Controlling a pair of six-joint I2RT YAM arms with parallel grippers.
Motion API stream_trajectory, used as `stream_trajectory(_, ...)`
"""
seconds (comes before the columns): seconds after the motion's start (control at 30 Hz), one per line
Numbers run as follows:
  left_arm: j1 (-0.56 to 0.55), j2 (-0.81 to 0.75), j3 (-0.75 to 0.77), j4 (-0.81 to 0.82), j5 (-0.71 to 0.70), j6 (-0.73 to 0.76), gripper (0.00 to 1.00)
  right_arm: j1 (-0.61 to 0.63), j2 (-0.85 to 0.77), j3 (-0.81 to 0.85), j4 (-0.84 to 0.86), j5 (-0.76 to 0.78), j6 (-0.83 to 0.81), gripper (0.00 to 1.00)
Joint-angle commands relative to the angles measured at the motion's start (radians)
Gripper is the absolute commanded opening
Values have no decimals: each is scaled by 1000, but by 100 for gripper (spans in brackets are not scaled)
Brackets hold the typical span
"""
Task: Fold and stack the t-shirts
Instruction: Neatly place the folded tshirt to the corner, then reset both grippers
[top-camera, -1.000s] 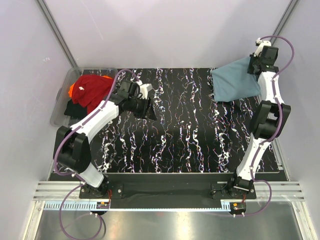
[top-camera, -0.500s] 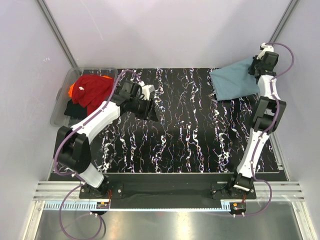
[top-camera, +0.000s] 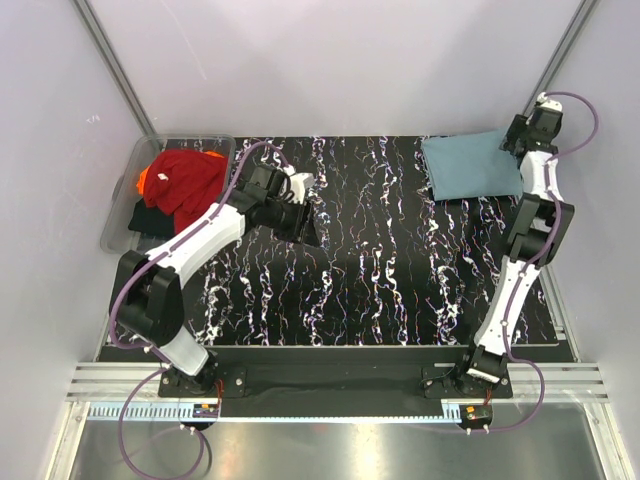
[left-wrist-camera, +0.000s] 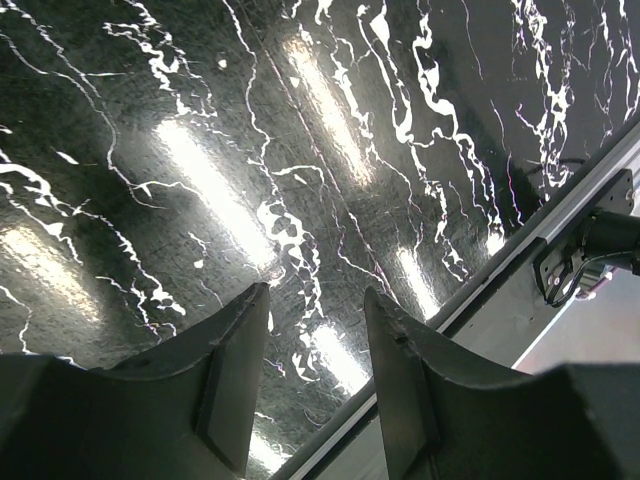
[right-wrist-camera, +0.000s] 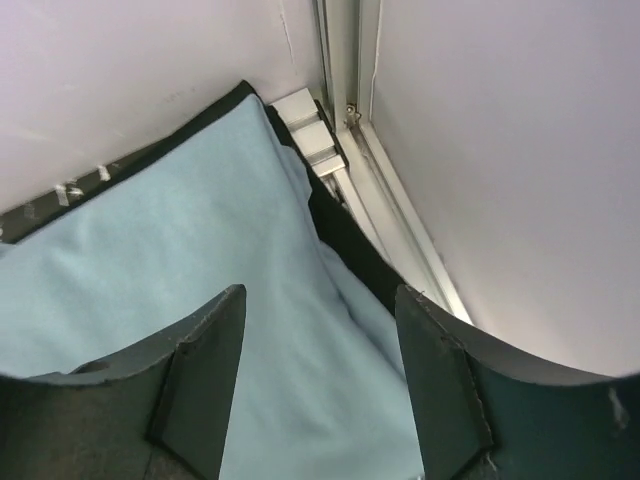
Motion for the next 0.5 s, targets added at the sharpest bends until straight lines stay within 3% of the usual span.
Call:
stream_trajectory(0.0, -7, -11, 2, 16, -20, 17, 48, 0, -168, -41, -16, 20, 61, 69)
stream_trajectory(0.13, -9, -43, 11, 14, -52, 26, 49, 0, -271, -194, -16, -35, 152, 61)
stream_trajectory(0.2, -7, -56, 13, 14, -72, 35, 49, -2, -317, -244, -13, -90, 210, 52)
stream_trajectory(0.3, -9, -79, 11, 12, -78, 41, 49, 0, -352, -324, -15, -196, 288, 13)
stream_trajectory(0.4, -9, -80, 25, 12, -51, 43, 49, 21, -391, -411, 1, -352, 364, 0)
stream_trajectory(0.47, -9, -86, 39, 12, -44, 45, 49, 52, -446, -488, 4, -372, 396, 0)
